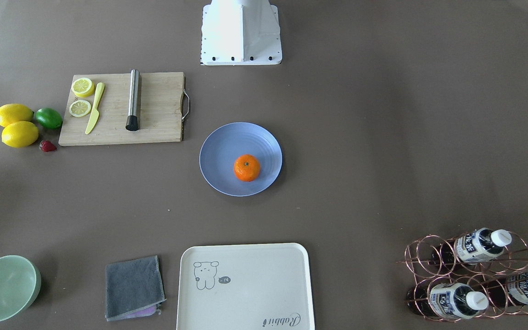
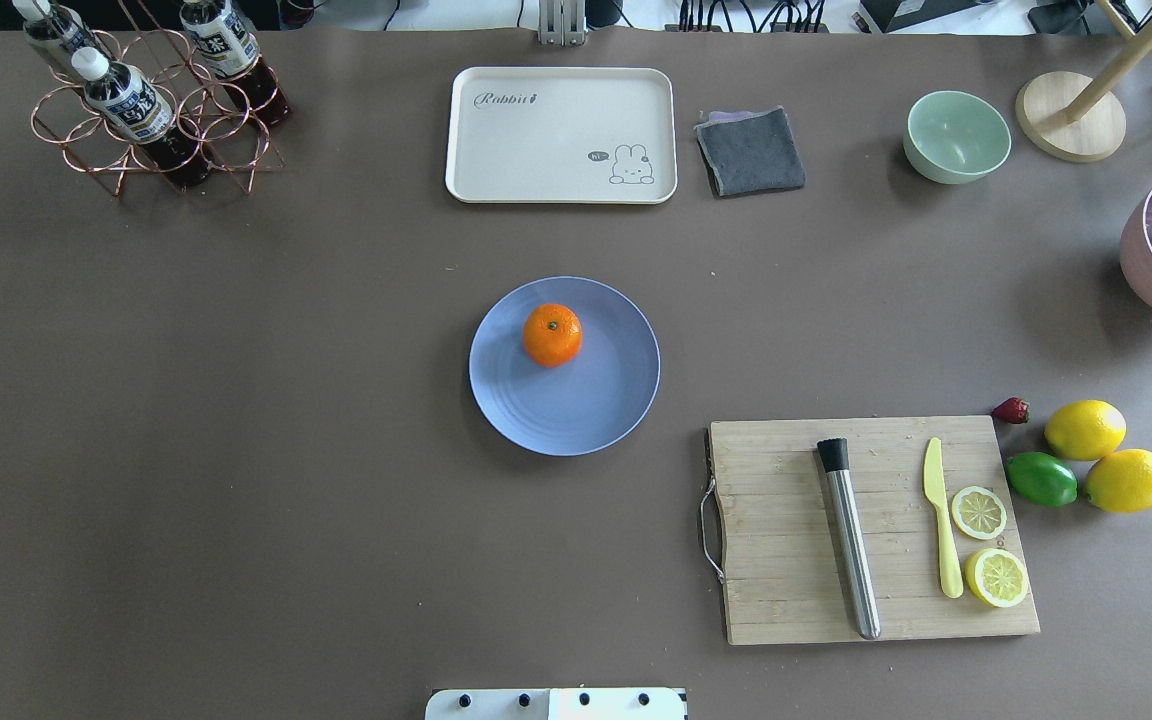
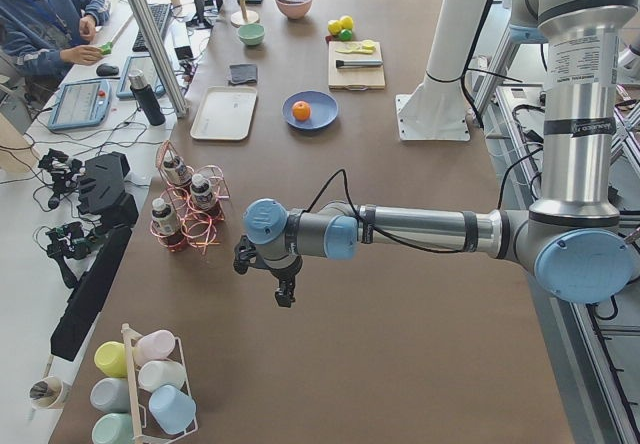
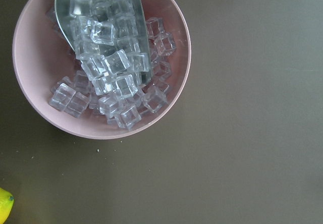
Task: Pick orange to plate
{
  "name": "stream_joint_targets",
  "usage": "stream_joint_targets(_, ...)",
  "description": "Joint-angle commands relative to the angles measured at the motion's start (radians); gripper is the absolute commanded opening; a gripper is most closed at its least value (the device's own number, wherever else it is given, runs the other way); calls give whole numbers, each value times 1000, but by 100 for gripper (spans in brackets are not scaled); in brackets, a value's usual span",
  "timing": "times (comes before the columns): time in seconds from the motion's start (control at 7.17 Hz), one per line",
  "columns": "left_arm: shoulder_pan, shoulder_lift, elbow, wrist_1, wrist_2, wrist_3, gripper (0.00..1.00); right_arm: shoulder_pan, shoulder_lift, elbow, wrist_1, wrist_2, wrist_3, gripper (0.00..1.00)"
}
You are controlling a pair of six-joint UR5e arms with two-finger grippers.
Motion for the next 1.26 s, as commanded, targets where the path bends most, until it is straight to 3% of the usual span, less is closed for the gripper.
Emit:
stream_joint_targets(0.0, 4, 5, 0, 1, 70, -3, 98, 0, -7, -13, -3, 13, -1, 100)
stream_joint_targets(1.12, 3, 7, -3, -5, 68, -4, 98, -4, -15, -13, -3, 46, -9, 100)
